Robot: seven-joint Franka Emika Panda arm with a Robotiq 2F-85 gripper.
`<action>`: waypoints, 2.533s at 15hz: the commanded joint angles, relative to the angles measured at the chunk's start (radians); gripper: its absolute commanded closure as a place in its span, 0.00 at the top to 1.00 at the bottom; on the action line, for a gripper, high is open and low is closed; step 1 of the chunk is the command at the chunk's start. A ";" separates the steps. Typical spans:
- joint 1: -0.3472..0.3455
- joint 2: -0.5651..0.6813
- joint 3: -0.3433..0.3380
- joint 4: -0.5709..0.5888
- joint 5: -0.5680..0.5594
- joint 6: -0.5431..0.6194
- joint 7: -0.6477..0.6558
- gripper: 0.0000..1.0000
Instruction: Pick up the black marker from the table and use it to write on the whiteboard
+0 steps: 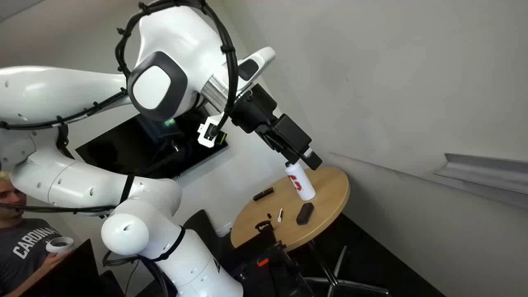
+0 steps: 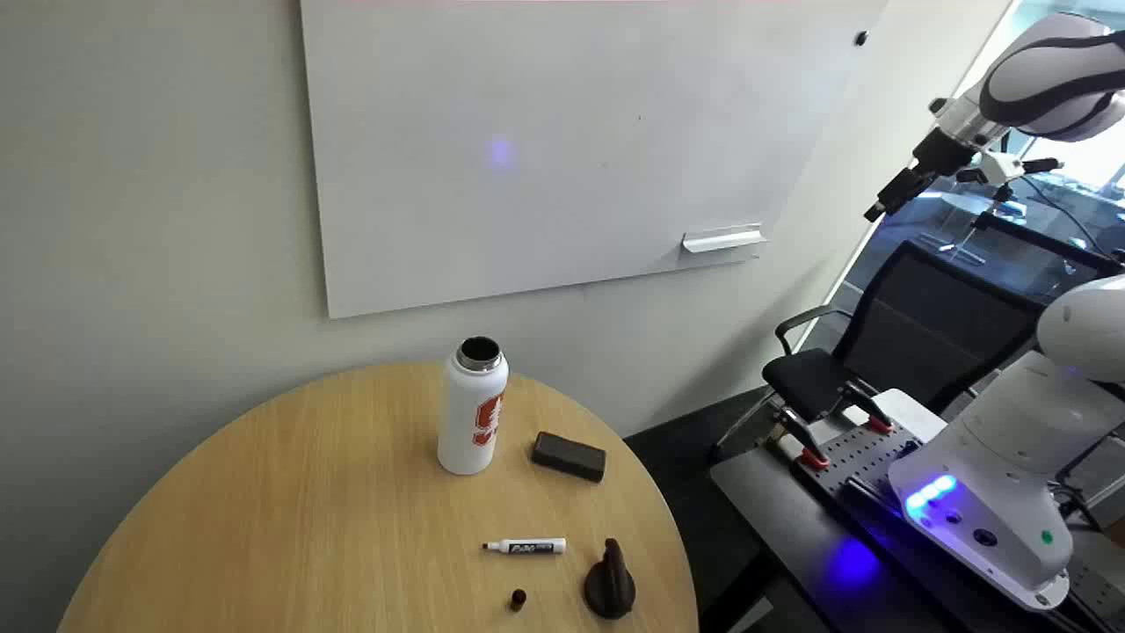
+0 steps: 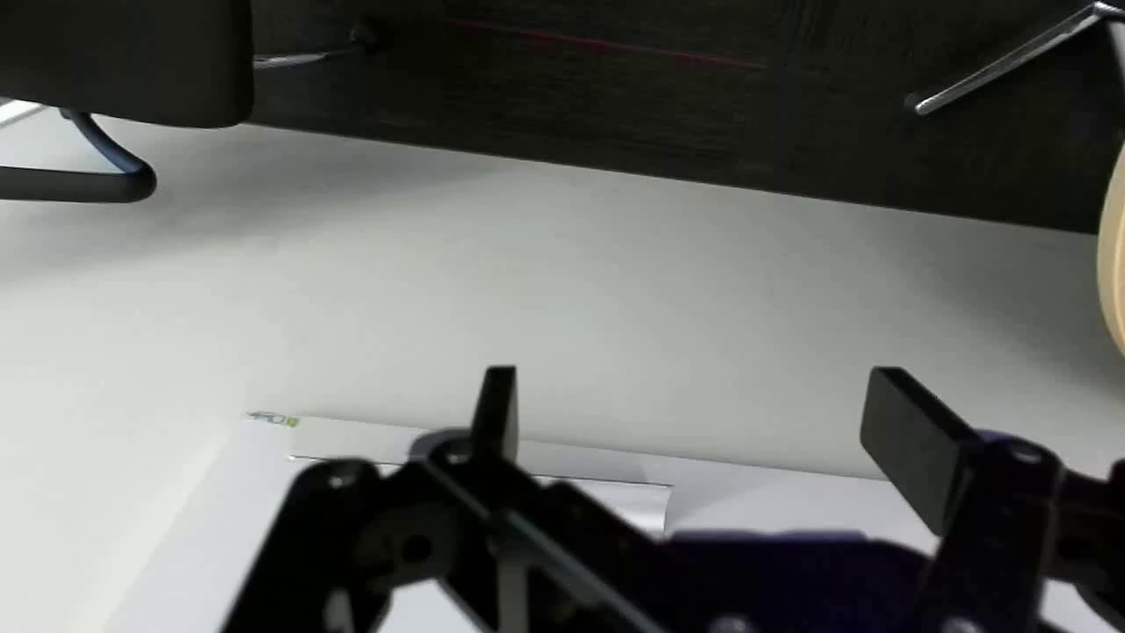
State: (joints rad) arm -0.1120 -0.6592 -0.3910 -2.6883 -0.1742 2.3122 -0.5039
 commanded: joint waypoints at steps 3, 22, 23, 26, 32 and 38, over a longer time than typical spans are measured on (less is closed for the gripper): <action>-0.015 0.003 0.015 0.001 0.014 -0.002 -0.010 1.00; 0.213 -0.043 0.193 -0.104 0.059 0.002 -0.051 1.00; 0.256 -0.052 0.220 -0.109 0.076 0.003 -0.053 1.00; 0.400 -0.056 0.290 -0.100 0.139 0.005 -0.065 1.00; 0.441 -0.048 0.317 -0.094 0.147 -0.003 -0.049 1.00; 0.510 0.006 0.351 -0.094 0.194 0.054 -0.037 1.00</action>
State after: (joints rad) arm 0.3470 -0.7035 -0.0798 -2.7846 -0.0299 2.3144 -0.5485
